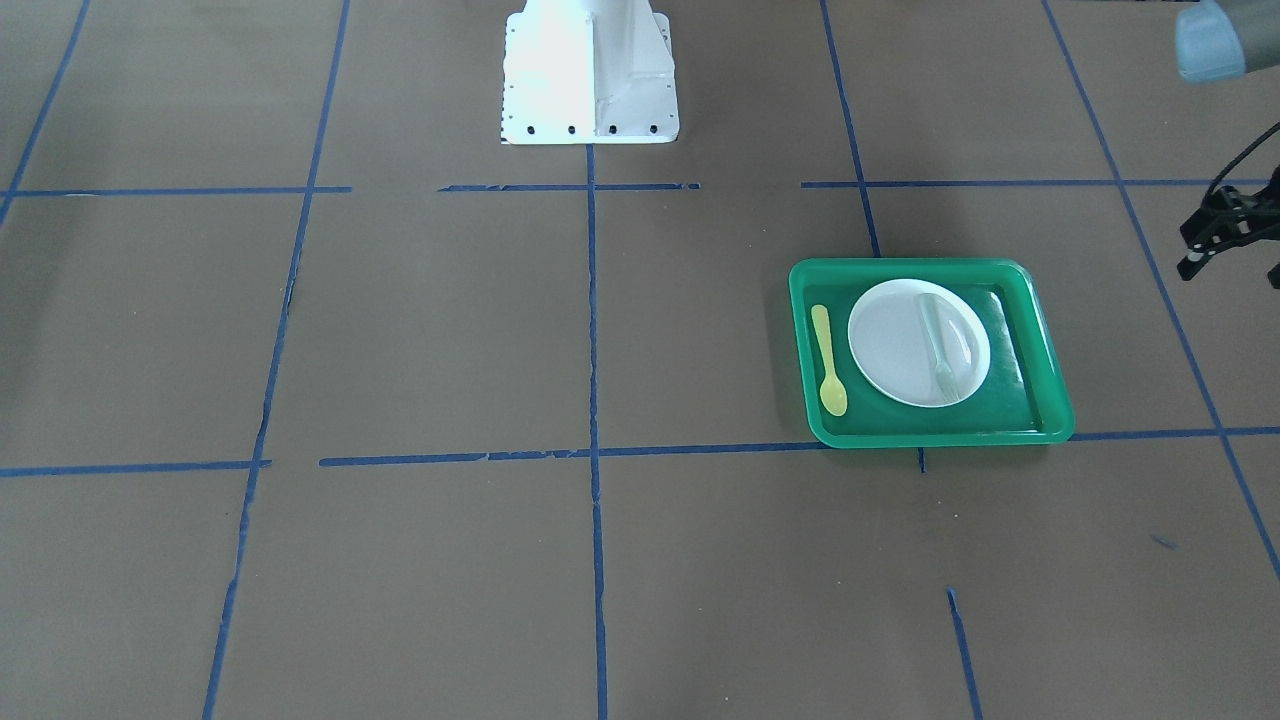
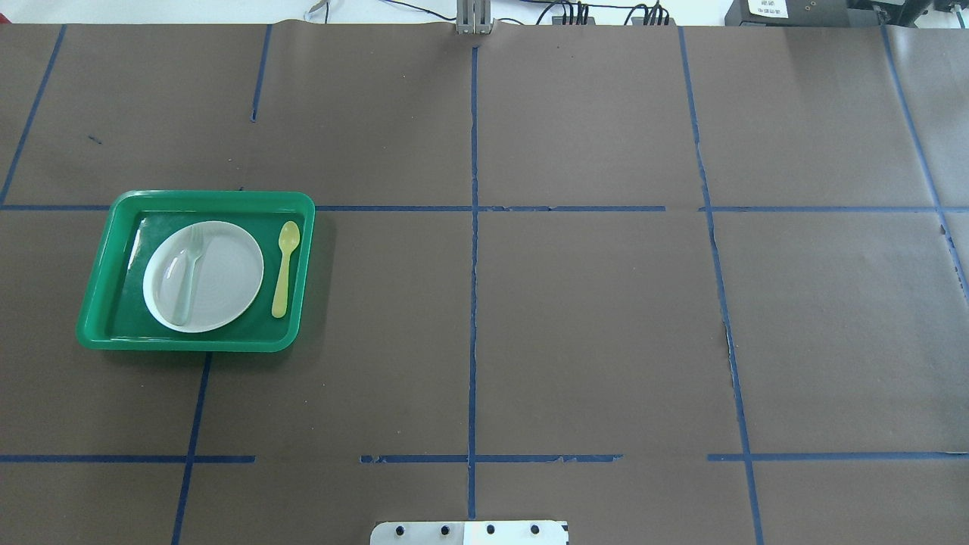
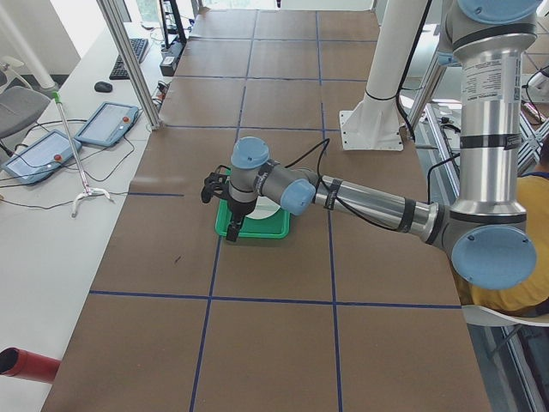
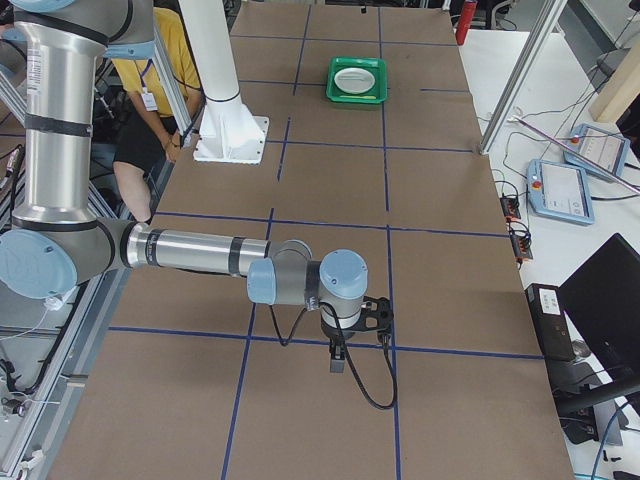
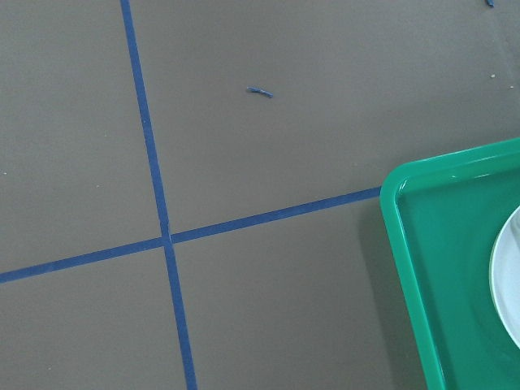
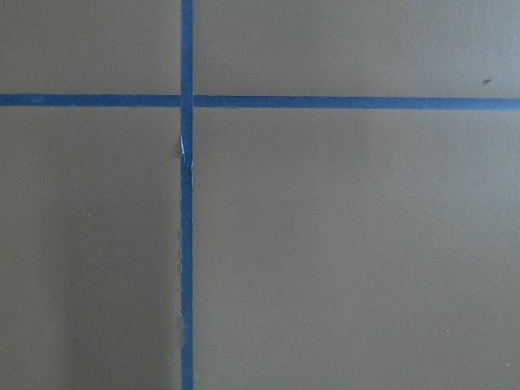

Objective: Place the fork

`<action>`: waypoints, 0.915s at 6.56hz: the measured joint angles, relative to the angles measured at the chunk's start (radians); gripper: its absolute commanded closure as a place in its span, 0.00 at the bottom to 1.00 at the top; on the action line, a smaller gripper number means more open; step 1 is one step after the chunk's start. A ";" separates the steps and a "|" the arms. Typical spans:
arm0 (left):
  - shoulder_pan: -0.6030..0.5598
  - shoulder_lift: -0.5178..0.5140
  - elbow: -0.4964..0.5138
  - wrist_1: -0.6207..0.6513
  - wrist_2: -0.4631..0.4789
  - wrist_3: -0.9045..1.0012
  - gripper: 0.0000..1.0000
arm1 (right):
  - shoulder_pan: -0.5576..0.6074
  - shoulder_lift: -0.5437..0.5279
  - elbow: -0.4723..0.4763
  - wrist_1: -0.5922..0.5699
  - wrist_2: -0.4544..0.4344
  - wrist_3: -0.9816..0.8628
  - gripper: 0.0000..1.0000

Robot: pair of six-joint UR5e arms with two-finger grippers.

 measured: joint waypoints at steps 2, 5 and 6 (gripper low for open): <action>0.180 -0.033 0.019 -0.125 0.081 -0.227 0.00 | 0.000 0.000 0.000 0.000 0.000 0.001 0.00; 0.359 -0.107 0.094 -0.165 0.200 -0.421 0.07 | 0.000 0.000 0.000 0.000 0.000 0.000 0.00; 0.395 -0.129 0.119 -0.166 0.212 -0.449 0.07 | 0.000 0.000 0.000 0.000 0.000 0.001 0.00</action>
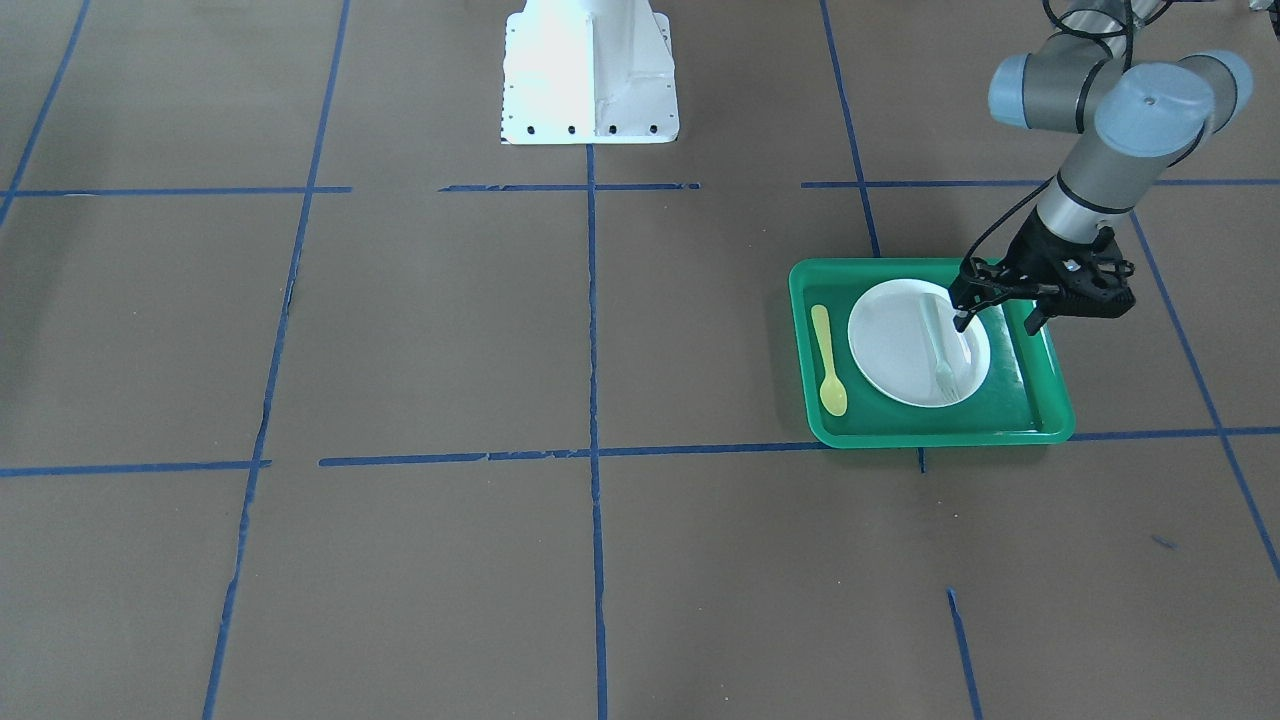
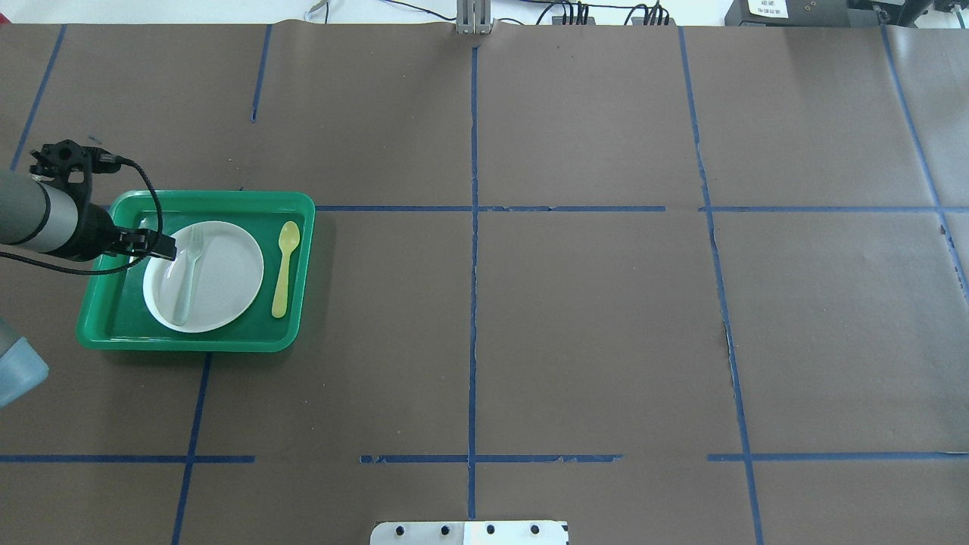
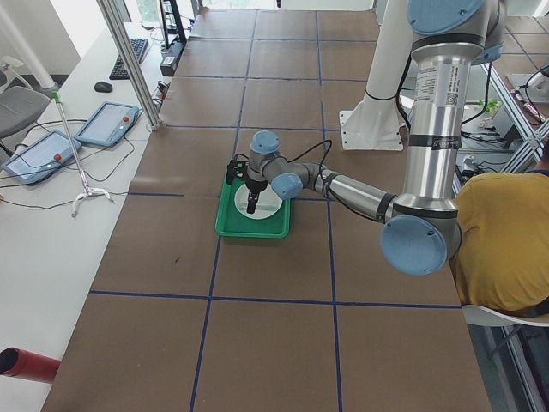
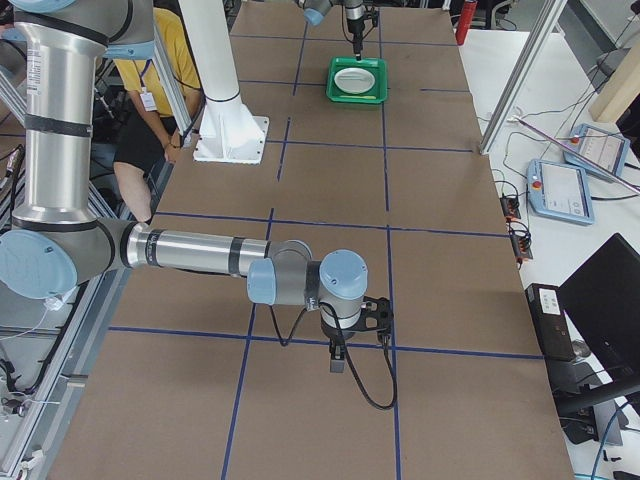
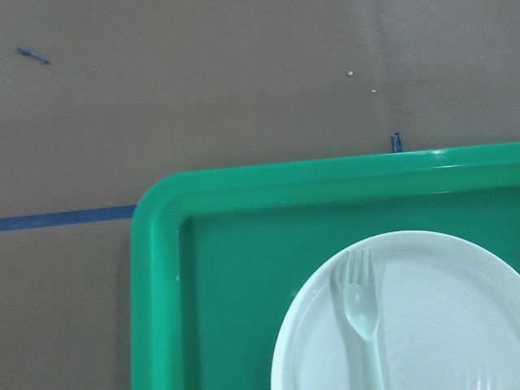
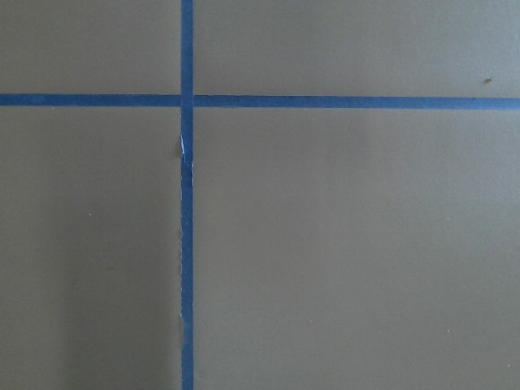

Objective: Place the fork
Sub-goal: 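Move the left gripper over the white fork on the plate and lower, then close the left gripper on the white fork's handle and lift it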

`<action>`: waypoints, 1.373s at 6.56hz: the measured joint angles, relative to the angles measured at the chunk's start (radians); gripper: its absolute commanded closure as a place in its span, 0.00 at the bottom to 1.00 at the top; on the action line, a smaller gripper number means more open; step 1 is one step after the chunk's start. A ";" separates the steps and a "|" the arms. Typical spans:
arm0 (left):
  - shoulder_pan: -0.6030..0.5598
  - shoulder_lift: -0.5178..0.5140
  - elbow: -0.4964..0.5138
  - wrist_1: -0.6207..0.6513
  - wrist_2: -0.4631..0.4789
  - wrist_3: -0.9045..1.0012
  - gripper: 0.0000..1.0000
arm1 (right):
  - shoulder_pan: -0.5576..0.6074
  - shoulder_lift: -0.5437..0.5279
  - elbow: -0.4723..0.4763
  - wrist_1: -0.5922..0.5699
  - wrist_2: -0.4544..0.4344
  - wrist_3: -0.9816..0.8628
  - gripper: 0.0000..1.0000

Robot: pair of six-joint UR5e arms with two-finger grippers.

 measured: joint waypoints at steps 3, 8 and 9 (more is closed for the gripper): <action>0.067 -0.019 0.035 -0.001 0.005 -0.028 0.10 | 0.000 0.000 0.000 0.000 -0.001 0.000 0.00; 0.087 -0.022 0.050 -0.005 -0.001 -0.023 0.15 | 0.000 0.000 0.000 0.000 0.000 0.000 0.00; 0.089 -0.022 0.052 -0.005 -0.004 -0.023 0.15 | 0.000 0.000 0.000 0.000 0.000 0.000 0.00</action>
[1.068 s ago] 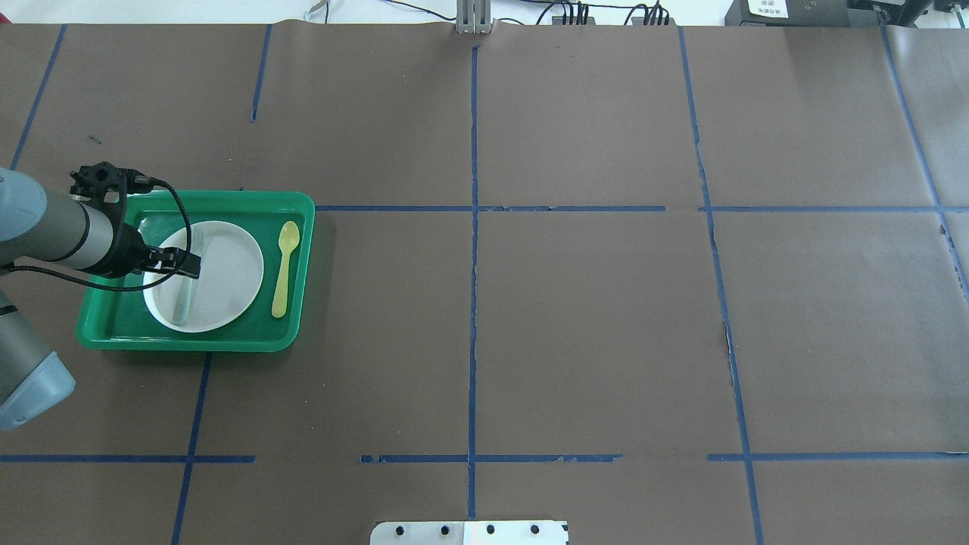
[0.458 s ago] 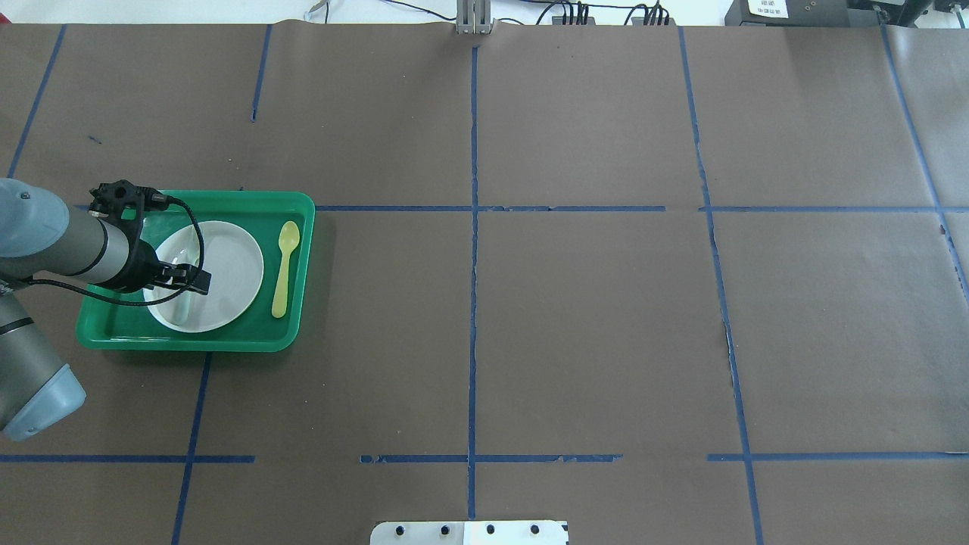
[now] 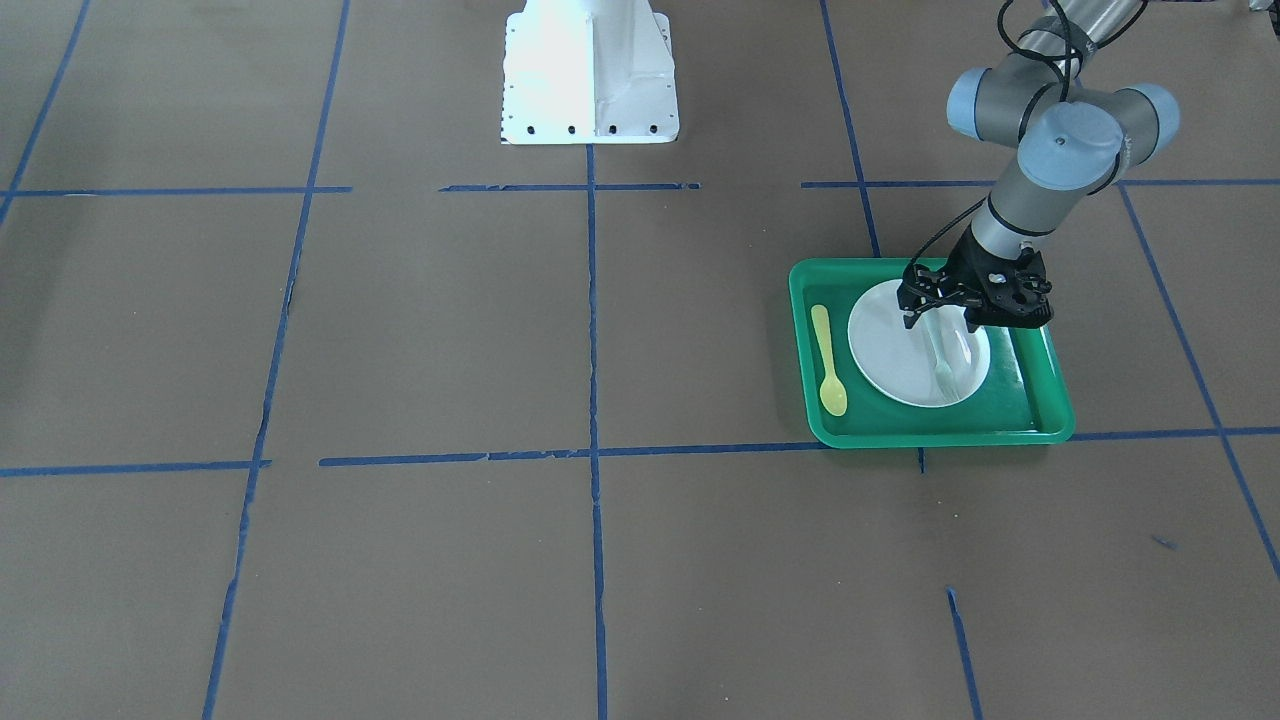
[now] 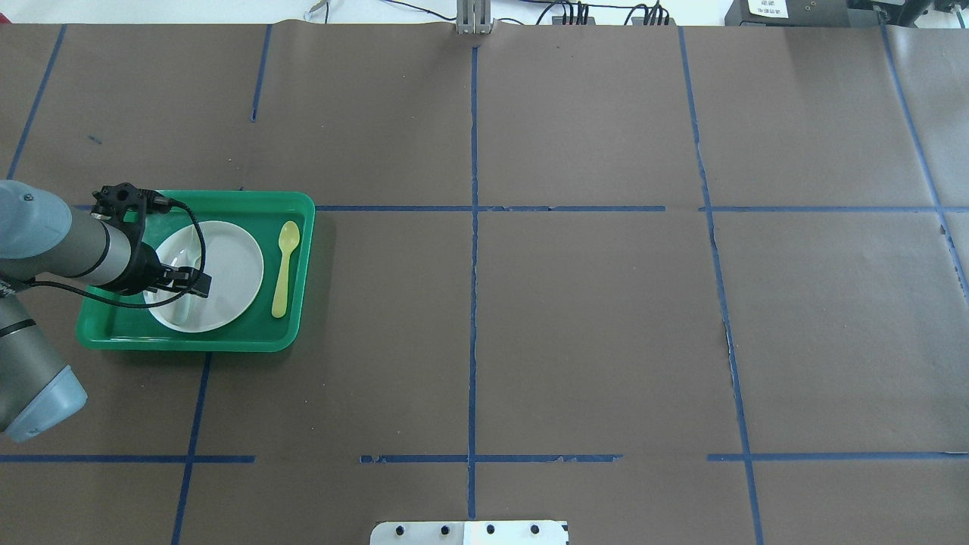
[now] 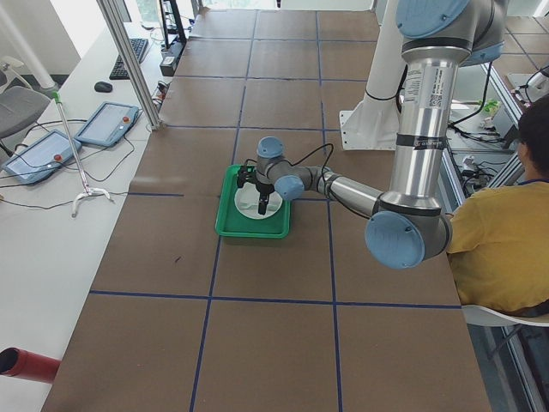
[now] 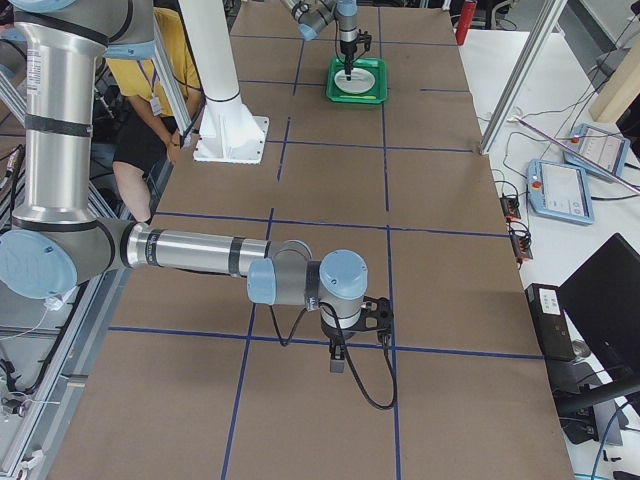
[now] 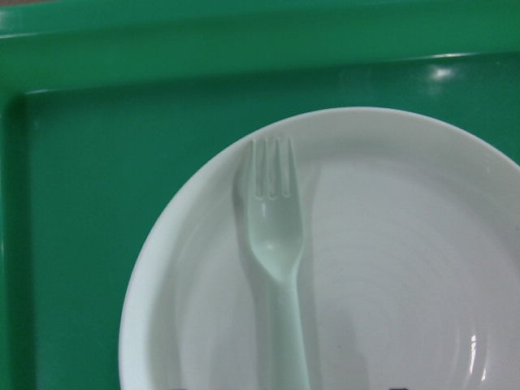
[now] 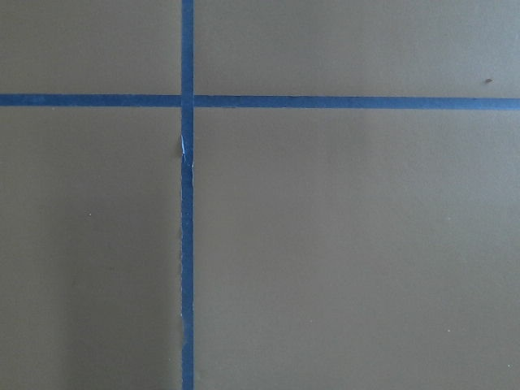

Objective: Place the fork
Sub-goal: 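Close the left gripper on the white fork's handle and lift it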

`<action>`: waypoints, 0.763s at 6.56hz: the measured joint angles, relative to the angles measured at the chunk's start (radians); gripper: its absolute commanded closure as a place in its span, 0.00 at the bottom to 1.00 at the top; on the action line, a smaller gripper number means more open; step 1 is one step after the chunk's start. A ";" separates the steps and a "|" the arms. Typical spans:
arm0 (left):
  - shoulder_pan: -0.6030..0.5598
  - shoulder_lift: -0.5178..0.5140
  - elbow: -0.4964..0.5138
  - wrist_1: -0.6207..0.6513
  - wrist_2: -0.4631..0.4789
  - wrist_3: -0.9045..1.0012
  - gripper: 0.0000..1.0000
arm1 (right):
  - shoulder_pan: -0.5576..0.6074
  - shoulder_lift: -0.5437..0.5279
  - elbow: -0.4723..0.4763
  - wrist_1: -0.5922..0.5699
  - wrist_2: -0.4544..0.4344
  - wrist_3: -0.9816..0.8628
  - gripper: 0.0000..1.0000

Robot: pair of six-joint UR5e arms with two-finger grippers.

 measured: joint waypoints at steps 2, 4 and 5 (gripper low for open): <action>0.003 0.000 0.004 0.000 -0.004 0.000 0.49 | 0.000 0.000 0.000 0.000 0.001 0.000 0.00; 0.003 0.000 0.006 0.005 -0.005 -0.001 0.91 | 0.000 0.000 0.000 0.000 0.001 0.000 0.00; 0.003 0.000 0.006 0.008 -0.005 -0.001 1.00 | 0.000 0.000 0.000 0.000 0.001 0.000 0.00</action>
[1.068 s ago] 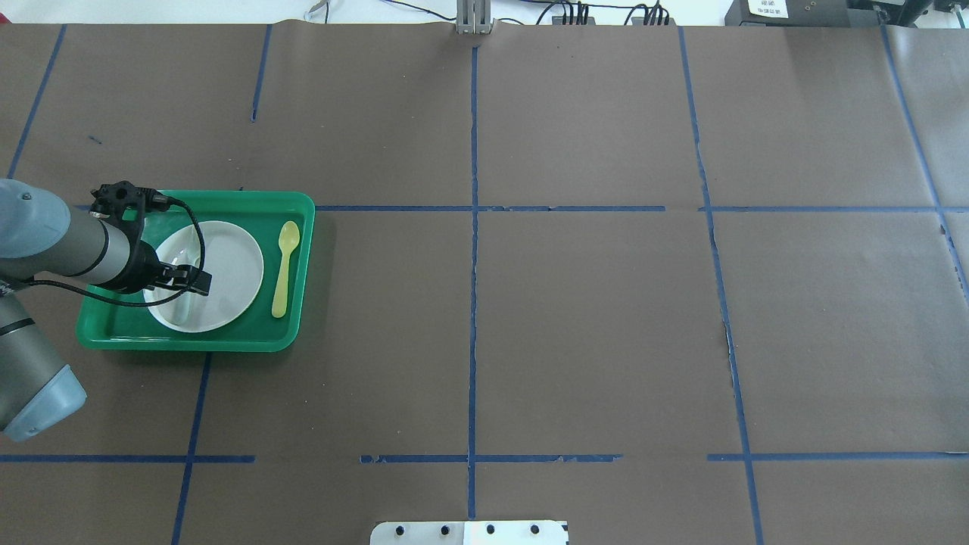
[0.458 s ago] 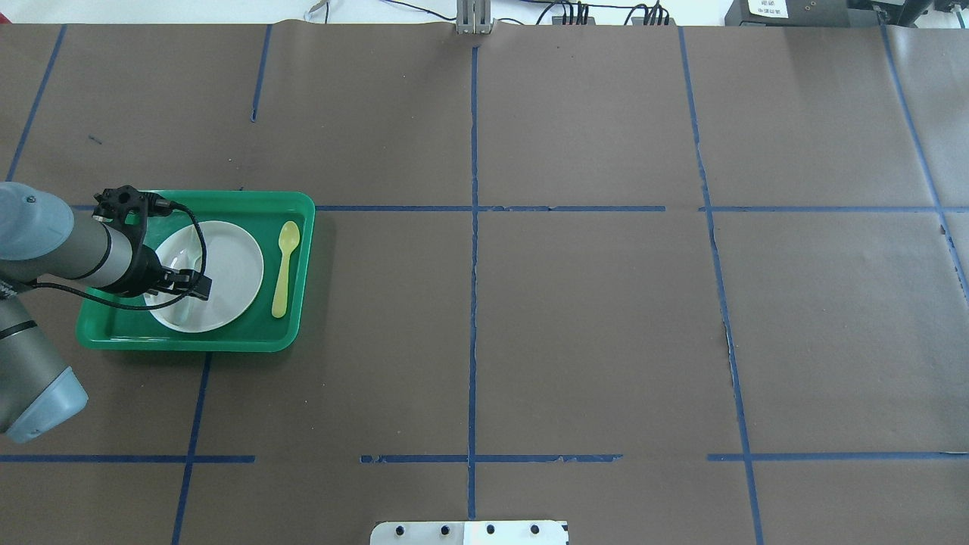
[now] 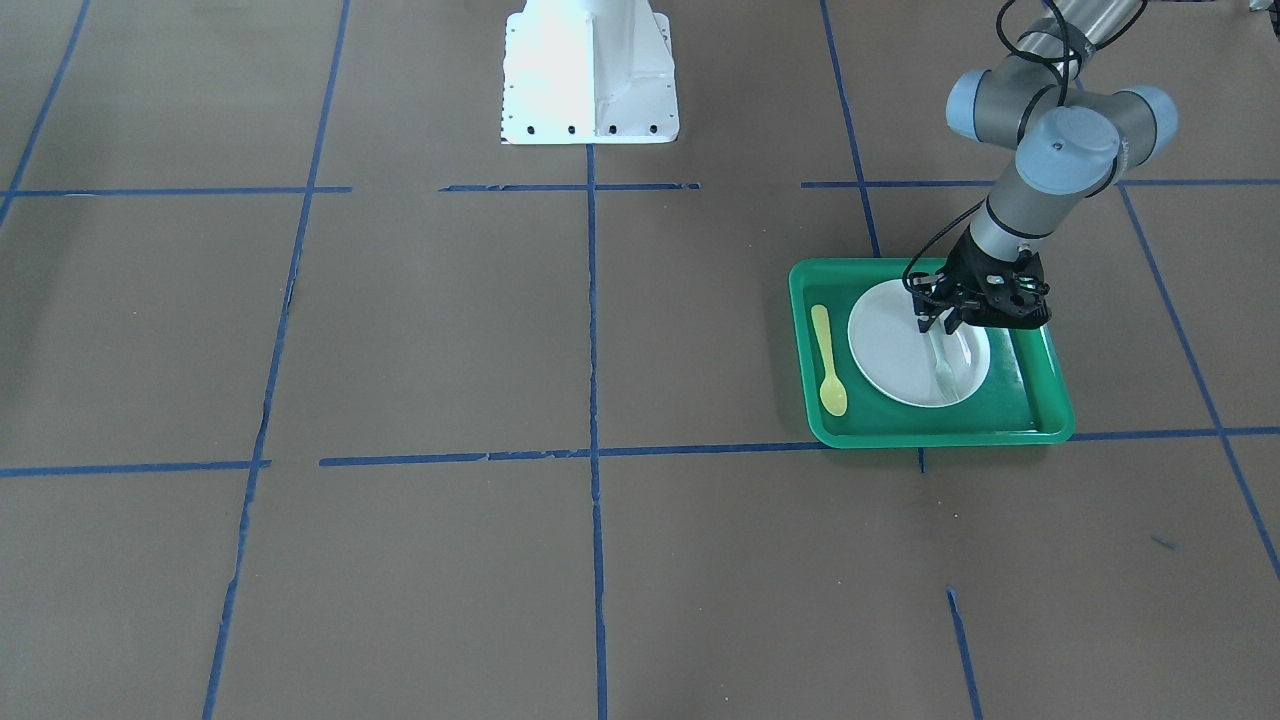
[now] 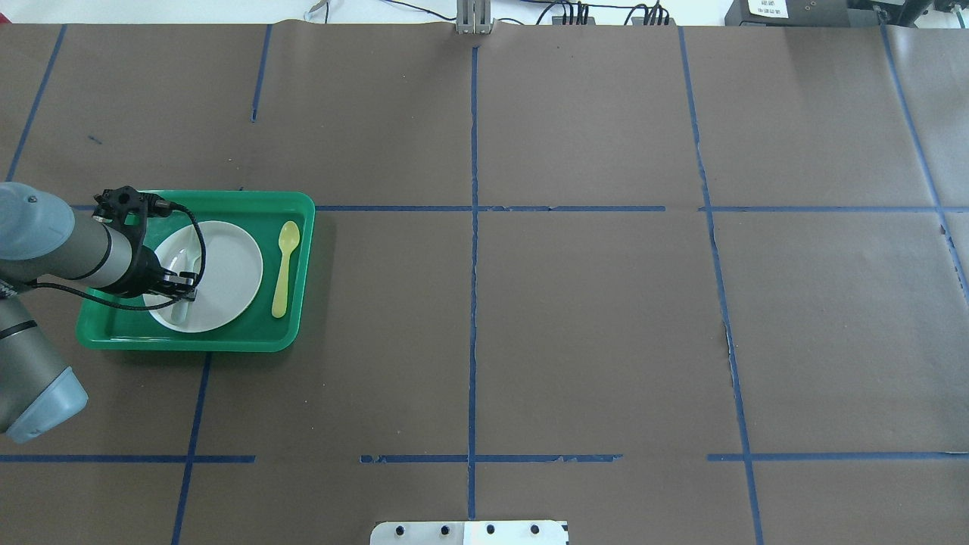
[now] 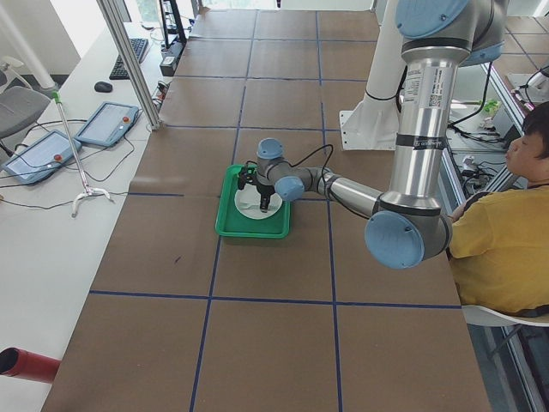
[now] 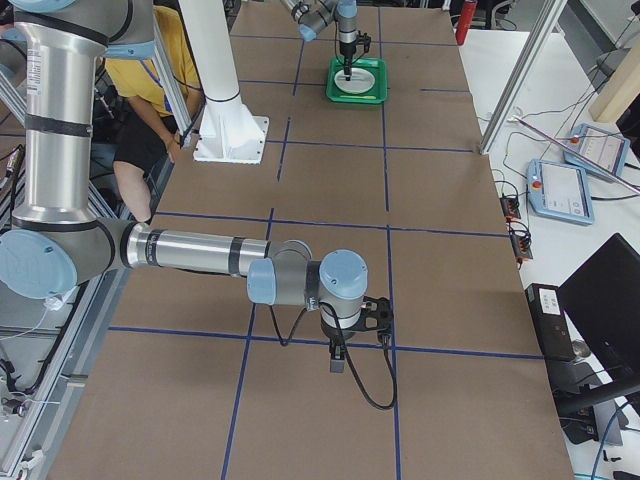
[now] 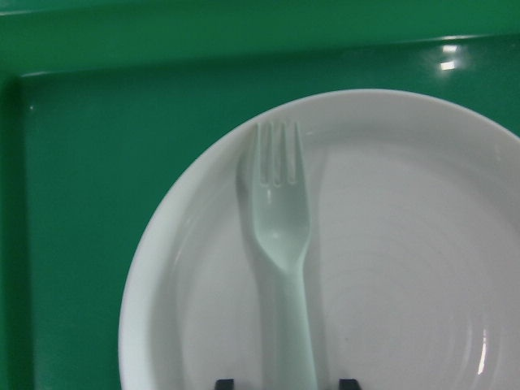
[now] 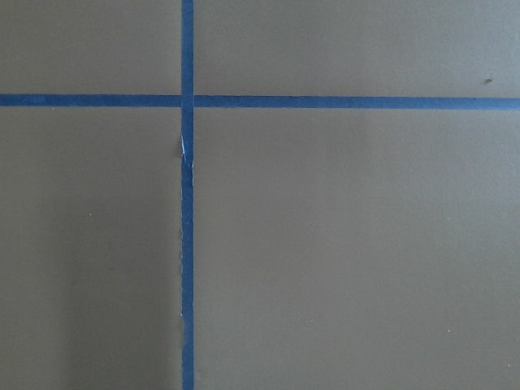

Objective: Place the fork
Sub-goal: 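Close the left gripper on the white fork's handle and lift it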

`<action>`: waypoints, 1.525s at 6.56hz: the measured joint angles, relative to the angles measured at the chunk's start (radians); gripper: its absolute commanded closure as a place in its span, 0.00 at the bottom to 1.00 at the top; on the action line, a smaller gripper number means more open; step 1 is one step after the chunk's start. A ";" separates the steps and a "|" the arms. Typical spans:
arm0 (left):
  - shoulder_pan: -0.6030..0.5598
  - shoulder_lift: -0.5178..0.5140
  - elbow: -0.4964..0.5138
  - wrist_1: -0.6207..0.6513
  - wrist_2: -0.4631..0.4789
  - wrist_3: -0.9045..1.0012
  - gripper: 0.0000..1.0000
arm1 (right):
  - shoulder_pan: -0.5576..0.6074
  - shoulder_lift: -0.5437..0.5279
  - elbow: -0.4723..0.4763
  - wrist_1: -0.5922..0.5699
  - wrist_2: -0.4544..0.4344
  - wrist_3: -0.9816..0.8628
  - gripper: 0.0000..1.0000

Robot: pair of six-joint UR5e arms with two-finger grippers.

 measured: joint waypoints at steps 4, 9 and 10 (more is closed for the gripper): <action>-0.017 0.005 -0.047 0.006 -0.067 -0.009 1.00 | 0.000 0.000 0.000 0.001 -0.001 0.000 0.00; -0.180 0.066 -0.041 -0.005 -0.160 0.028 1.00 | 0.000 0.000 0.000 0.000 0.000 0.000 0.00; -0.182 0.075 -0.005 -0.031 -0.161 0.051 1.00 | 0.000 0.000 0.000 0.000 0.000 0.000 0.00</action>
